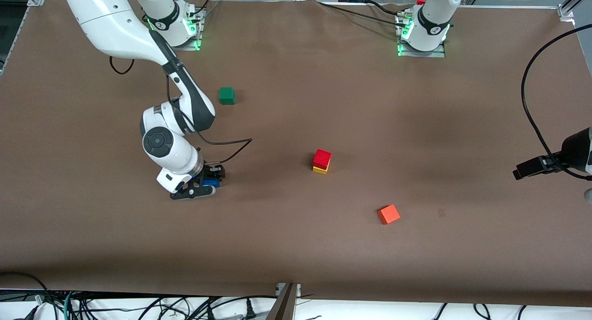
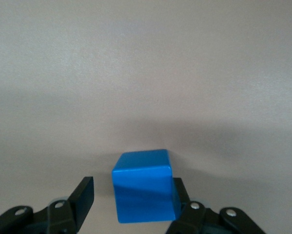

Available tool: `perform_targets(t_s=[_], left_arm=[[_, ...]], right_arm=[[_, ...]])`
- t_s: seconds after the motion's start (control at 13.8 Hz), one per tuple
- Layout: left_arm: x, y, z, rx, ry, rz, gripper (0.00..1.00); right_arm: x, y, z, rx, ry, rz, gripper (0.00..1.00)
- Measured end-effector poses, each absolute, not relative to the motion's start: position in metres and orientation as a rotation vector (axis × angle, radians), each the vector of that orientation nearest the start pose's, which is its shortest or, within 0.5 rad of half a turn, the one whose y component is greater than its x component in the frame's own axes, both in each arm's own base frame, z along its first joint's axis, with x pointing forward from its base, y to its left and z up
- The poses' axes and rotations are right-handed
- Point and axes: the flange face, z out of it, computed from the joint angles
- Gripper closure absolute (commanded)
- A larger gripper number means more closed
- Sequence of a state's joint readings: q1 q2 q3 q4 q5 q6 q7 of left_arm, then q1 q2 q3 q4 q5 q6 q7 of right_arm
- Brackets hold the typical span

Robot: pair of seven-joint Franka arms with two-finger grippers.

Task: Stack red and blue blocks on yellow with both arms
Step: 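Withdraw the left gripper toward its base while the right gripper holds blue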

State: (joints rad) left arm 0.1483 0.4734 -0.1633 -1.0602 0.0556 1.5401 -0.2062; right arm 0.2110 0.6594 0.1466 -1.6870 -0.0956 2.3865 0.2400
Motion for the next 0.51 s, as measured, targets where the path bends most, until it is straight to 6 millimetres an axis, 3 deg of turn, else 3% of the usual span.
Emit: perform_targets(t_s=[0.29,0.51], left_arm=[[0.671,0.037,0.587,-3.135,-0.299,0.022,0.00],[0.660,0.038,0.594,-3.138,-0.109,0.037,0.00]], right_arm=[[0.645,0.226,0.221,-3.099,-0.233,-0.063,0.45],[0.646,0.226,0.221,-3.098,-0.233,-0.067,0.50]])
